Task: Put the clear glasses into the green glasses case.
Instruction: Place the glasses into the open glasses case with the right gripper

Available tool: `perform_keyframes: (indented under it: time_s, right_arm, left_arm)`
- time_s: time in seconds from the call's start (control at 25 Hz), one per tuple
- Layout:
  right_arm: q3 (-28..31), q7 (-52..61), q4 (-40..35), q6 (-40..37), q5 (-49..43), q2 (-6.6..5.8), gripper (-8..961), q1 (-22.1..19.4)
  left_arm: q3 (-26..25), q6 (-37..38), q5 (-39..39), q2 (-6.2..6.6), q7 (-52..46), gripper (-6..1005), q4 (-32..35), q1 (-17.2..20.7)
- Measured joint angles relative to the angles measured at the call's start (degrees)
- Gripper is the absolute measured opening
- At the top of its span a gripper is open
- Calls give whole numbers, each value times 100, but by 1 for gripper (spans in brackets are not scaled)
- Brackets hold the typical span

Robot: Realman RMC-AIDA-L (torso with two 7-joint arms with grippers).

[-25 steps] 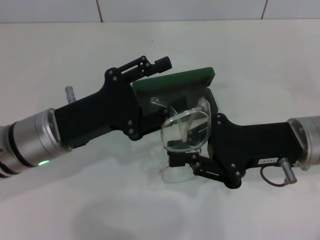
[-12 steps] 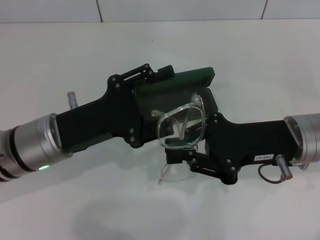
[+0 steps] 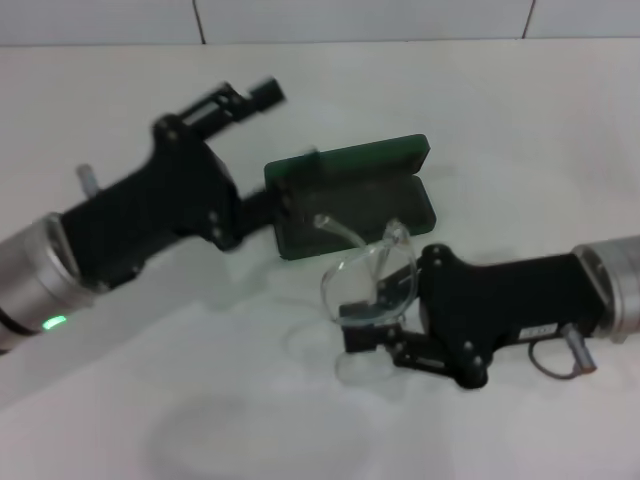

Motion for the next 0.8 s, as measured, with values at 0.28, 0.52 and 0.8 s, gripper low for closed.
perform_keyframes:
  time_s: [0.28, 0.52, 0.8]
  right_arm:
    - [423, 954, -1569, 1165, -909, -253, 151, -100]
    - [427, 3320, -3629, 2298, -4002, 8, 162, 258]
    - [-834, 4781, -4197, 3156, -6002, 129, 176, 686]
  left_arm:
    - [-631, -36, -956, -3, 198, 681, -217, 332]
    - [-746, -269, -1000, 30, -21, 681, -280, 402]
    - [-721, -533, -950, 10, -64, 681, -284, 453]
